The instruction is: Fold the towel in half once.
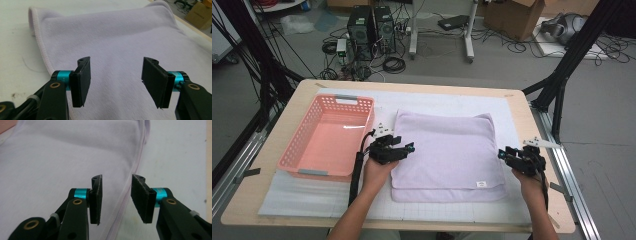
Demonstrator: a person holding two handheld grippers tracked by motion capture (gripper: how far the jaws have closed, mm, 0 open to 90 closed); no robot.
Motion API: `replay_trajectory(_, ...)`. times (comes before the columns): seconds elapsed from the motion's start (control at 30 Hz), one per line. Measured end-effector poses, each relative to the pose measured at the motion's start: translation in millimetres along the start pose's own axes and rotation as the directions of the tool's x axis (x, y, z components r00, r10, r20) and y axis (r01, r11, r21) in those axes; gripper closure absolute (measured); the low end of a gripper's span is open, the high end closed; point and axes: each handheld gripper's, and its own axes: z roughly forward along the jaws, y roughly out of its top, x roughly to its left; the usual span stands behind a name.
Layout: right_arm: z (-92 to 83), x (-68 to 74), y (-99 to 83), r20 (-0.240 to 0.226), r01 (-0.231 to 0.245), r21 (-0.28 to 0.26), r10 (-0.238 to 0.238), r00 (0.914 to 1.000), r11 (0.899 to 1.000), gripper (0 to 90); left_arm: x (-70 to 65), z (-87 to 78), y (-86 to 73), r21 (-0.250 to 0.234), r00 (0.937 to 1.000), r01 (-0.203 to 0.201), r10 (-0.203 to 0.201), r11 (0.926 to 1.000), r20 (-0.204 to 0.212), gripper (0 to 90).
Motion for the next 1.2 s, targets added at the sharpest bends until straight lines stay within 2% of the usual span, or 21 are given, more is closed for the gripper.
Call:
replay_trajectory(0.13,-14.3,7.3,-20.8,-0.031,0.010,-0.002,-0.010,0.9995,1.000,63.1,-4.1,-11.8,-11.7,0.013,0.9999,-0.011,0.011,0.9999,0.013,45.6)
replay_trajectory(0.3,-28.1,21.6,-36.4,-0.042,0.080,0.031,-0.079,0.9960,0.996,63.9,-8.5,-25.0,-30.8,0.024,0.9997,-0.014,0.013,0.9996,0.021,47.3)
replay_trajectory(0.5,-35.7,30.0,-47.7,-0.074,0.089,0.049,-0.086,0.9936,0.995,65.3,-14.5,-42.0,-43.2,0.035,0.9994,-0.025,0.024,0.9991,0.026,47.3)
replay_trajectory(0.53,-36.3,31.3,-49.4,-0.073,0.104,0.053,-0.100,0.9923,0.993,65.3,-15.7,-45.5,-44.9,0.035,0.9992,-0.029,0.028,0.9990,0.029,47.2)
replay_trajectory(0.63,-36.4,34.5,-54.0,-0.066,0.106,0.082,-0.100,0.9927,0.991,65.2,-18.9,-54.3,-49.8,0.049,0.9986,-0.052,0.052,0.9975,0.012,47.2)
replay_trajectory(0.77,-33.8,37.3,-59.5,-0.047,0.119,0.126,-0.114,0.9924,0.985,65.5,-21.3,-60.1,-57.0,0.059,0.9992,-0.033,0.032,0.9977,0.022,47.4)
replay_trajectory(0.83,-33.5,38.4,-60.0,-0.040,0.129,0.129,-0.125,0.9914,0.983,67.1,-22.3,-60.3,-58.8,0.073,0.9994,-0.030,0.029,0.9969,0.021,47.7)
replay_trajectory(1.07,-34.3,37.3,-60.4,-0.025,0.143,0.130,-0.141,0.9897,0.981,75.9,-23.1,-61.0,-70.8,0.141,0.9999,-0.007,0.006,0.9899,0.013,57.4)
replay_trajectory(1.17,-34.5,36.7,-60.3,-0.025,0.156,0.134,-0.154,0.9877,0.979,82.4,-25.1,-60.4,-70.5,0.147,0.9997,-0.022,0.023,0.9889,-0.005,63.8)
replay_trajectory(1.2,-34.4,36.8,-60.3,-0.024,0.165,0.132,-0.163,0.9864,0.977,83.4,-25.6,-60.6,-70.8,0.150,0.9992,-0.037,0.039,0.9880,-0.011,68.5)
